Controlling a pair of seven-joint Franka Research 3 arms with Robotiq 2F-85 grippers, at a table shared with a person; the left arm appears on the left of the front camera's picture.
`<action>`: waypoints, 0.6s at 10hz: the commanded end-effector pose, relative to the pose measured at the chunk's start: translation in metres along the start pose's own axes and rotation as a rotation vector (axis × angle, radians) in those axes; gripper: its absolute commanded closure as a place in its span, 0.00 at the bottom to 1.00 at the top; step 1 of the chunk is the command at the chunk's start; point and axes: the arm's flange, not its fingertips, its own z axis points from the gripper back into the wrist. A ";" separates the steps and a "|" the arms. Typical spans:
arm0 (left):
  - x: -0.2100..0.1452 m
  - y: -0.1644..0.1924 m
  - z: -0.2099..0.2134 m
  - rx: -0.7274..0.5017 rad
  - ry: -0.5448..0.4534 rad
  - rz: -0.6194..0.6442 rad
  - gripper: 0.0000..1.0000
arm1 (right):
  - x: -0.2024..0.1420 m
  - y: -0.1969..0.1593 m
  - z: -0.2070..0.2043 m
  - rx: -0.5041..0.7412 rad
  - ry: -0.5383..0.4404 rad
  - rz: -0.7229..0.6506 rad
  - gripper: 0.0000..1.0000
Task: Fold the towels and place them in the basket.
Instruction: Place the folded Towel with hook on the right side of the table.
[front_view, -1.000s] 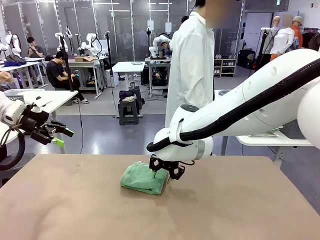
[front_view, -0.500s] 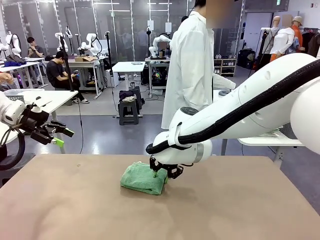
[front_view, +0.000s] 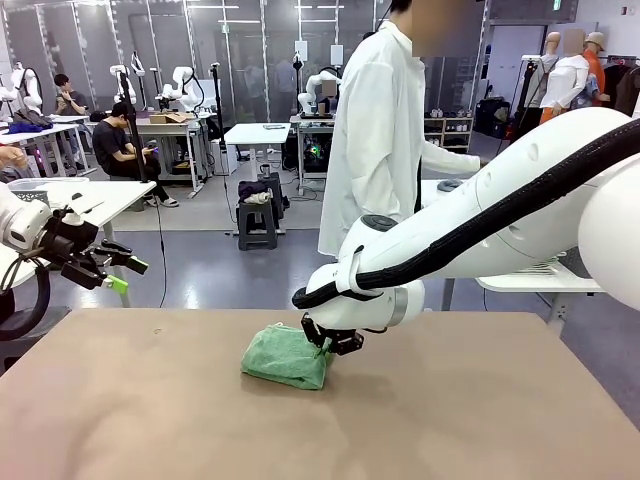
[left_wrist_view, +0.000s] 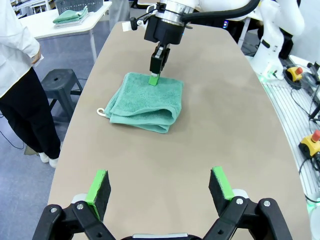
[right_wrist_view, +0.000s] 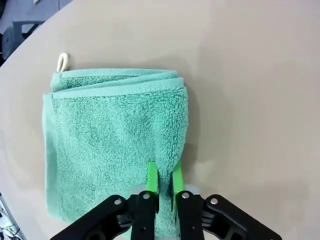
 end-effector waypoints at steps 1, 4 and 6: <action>0.001 0.000 -0.001 -0.001 0.000 0.001 0.00 | -0.002 0.005 -0.001 -0.029 -0.010 -0.005 1.00; 0.001 0.000 -0.001 -0.001 0.000 0.001 0.00 | -0.001 0.000 -0.001 -0.007 0.007 0.004 1.00; 0.001 0.000 -0.001 -0.001 0.000 0.001 0.00 | -0.001 0.000 -0.001 -0.007 0.007 0.004 1.00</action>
